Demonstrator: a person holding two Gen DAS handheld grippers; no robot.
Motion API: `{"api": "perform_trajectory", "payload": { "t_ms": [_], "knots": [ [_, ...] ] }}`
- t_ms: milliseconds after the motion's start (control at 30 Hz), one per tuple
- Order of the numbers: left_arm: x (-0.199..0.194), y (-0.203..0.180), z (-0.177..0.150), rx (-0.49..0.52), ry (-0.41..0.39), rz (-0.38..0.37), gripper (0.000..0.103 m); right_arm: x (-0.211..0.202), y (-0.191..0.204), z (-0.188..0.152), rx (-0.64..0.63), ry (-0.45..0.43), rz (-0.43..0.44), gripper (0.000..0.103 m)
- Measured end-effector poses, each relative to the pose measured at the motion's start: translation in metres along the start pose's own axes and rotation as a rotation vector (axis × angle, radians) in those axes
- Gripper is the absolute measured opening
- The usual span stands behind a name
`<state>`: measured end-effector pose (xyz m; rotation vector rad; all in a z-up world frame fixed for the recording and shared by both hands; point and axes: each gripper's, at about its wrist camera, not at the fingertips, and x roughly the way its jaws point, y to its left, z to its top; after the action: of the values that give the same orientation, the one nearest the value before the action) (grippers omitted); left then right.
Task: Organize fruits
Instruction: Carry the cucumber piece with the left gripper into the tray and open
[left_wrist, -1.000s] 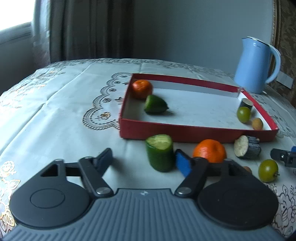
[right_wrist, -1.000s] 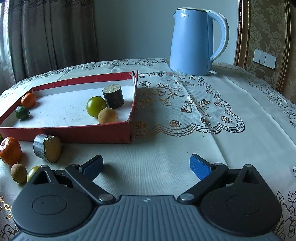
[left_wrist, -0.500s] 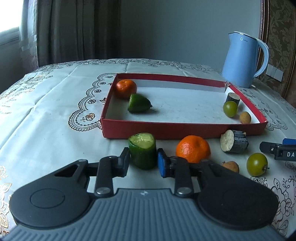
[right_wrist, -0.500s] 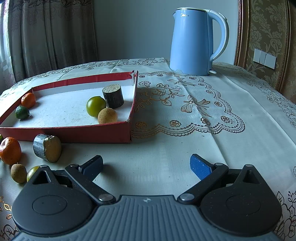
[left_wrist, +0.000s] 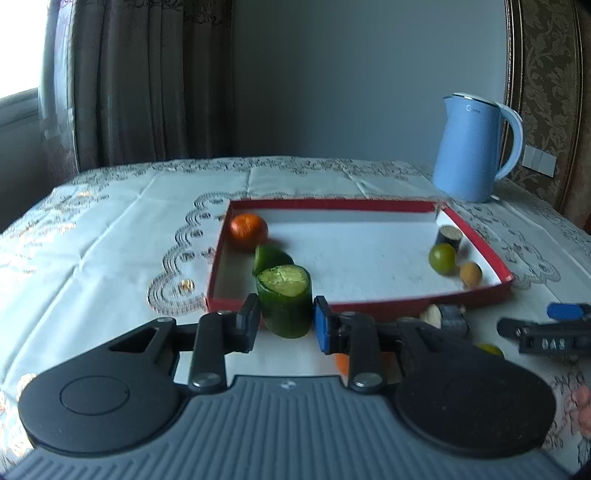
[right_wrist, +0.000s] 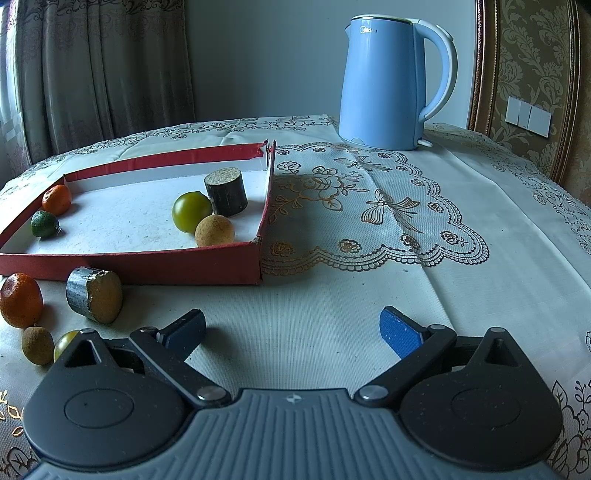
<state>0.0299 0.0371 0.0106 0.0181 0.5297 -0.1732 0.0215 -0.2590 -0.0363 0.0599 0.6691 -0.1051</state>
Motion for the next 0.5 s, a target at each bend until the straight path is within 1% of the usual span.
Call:
{"api": "perform_trajectory", "payload": {
  "t_ms": [200,367,500],
  "knots": [
    [0.025,0.007,0.017,-0.035,0.024,0.01,0.028,0.0,0.0,0.0,0.0,0.0,0.0,0.101],
    [0.047,0.013,0.019,-0.059,0.07,0.019,0.028,0.0,0.0,0.0,0.0,0.001,-0.001,0.101],
    [0.055,0.016,0.018,-0.062,0.083,0.023,0.028,0.0,0.0,0.0,0.0,0.001,-0.001,0.101]
  ]
}}
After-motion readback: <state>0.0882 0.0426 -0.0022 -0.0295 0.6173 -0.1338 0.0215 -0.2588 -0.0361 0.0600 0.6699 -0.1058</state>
